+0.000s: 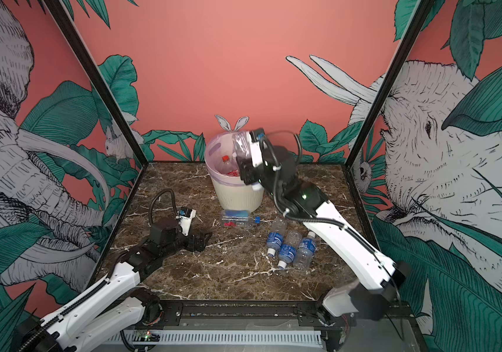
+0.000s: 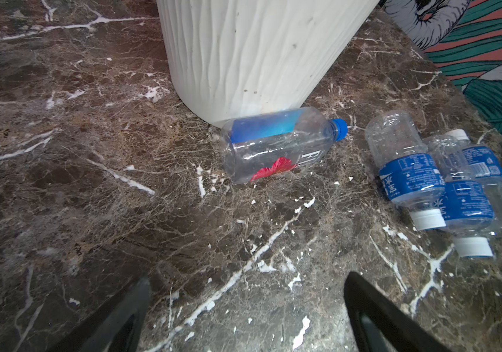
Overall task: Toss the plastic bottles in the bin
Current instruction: 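Carry the crushed clear bottle over the bin with the right gripper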
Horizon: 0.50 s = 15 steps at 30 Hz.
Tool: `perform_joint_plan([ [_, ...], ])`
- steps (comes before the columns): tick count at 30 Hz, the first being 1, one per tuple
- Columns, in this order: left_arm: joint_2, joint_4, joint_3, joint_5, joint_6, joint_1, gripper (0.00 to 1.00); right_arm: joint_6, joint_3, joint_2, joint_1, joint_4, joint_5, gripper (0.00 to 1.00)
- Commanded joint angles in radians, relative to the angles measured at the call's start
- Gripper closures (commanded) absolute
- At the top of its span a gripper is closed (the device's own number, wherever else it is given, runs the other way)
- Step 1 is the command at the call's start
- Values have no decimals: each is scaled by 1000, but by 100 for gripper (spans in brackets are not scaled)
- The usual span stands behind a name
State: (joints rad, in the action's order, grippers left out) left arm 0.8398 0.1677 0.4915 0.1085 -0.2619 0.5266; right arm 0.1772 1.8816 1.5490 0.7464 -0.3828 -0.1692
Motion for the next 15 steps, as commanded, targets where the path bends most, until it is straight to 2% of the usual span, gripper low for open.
perform_joint_plan([
  [1,-37,11,6,11,-17,-1,0,-7,378,252,-58,-188,80,11],
  [3,-53,25,5,6,-22,3,0,15,612,390,-73,-316,84,4],
  [5,-69,38,4,0,-22,4,0,25,715,435,-76,-383,73,2],
  [7,-82,46,1,-8,-20,5,0,33,636,382,-75,-341,70,1],
  [10,-78,47,5,-9,-11,7,0,29,408,243,-76,-204,71,1],
  [15,-27,31,23,-3,10,7,0,36,186,77,-77,-140,61,1],
])
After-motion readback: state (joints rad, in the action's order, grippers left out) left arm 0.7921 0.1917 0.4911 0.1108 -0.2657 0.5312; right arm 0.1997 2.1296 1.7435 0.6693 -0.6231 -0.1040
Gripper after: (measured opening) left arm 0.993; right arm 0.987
